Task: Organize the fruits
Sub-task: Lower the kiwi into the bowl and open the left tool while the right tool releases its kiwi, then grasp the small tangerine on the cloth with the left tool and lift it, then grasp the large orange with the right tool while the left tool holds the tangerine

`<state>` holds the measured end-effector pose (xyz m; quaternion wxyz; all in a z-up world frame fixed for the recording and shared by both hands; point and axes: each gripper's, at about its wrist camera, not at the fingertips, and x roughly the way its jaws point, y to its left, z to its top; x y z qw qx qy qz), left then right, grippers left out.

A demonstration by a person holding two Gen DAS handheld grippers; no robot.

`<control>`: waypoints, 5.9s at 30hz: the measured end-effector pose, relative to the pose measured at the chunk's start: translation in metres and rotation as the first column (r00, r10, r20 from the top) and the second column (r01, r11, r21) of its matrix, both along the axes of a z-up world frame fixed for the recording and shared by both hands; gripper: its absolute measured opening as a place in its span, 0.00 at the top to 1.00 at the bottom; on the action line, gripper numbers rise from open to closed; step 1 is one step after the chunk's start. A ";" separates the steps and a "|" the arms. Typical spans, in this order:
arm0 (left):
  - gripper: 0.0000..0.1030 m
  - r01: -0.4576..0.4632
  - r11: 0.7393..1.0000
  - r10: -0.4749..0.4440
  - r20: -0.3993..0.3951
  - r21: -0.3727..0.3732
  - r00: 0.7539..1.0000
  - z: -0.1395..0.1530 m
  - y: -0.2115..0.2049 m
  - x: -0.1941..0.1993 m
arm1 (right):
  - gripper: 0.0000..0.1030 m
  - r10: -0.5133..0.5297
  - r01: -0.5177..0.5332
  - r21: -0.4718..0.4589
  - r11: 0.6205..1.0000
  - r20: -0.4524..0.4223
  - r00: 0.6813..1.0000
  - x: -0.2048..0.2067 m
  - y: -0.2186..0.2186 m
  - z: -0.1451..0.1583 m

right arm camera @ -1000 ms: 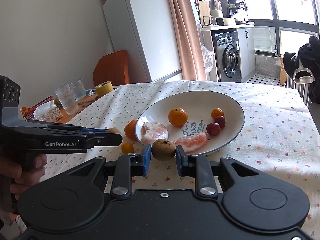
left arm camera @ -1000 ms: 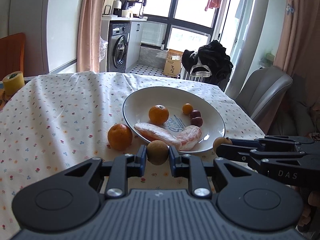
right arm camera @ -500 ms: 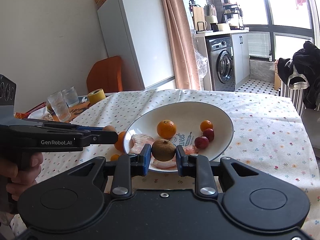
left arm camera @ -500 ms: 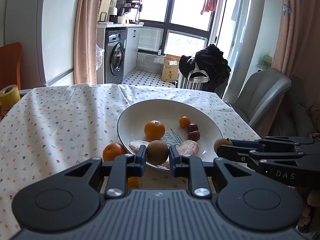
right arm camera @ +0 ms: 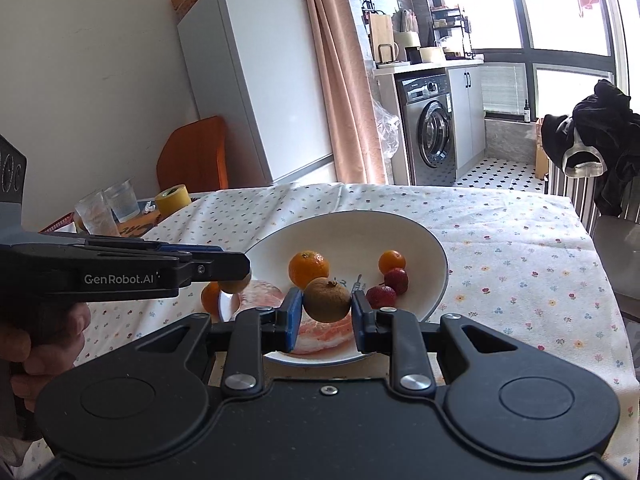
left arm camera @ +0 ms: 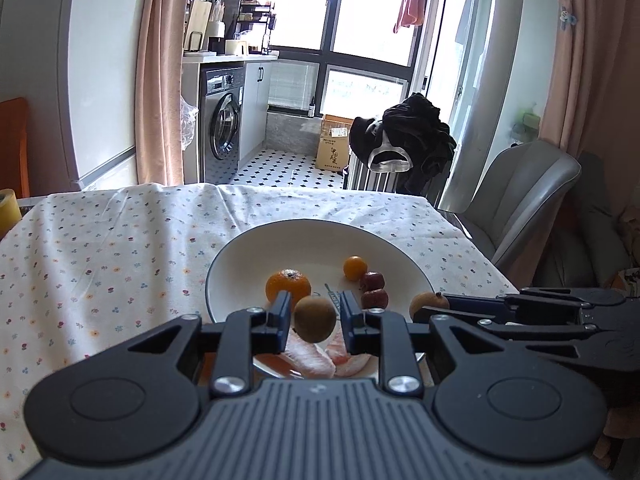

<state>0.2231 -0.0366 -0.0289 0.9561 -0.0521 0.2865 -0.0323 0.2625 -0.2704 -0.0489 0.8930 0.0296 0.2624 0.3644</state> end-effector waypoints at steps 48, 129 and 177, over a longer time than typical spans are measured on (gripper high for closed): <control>0.21 -0.154 0.987 0.150 -0.072 -0.041 0.986 -0.020 0.068 -0.065 | 0.40 0.057 -0.057 -0.009 0.998 -0.015 0.998 -0.045 0.027 0.001; 0.76 -0.055 0.993 0.038 -0.164 -0.100 0.986 -0.055 0.073 -0.039 | 0.40 0.103 -0.111 -0.076 0.991 -0.100 0.990 -0.044 0.067 -0.031; 0.80 -0.203 0.965 0.187 -0.109 -0.166 0.976 -0.048 0.143 -0.077 | 0.41 0.083 -0.099 -0.134 0.986 -0.120 0.989 -0.047 0.148 -0.019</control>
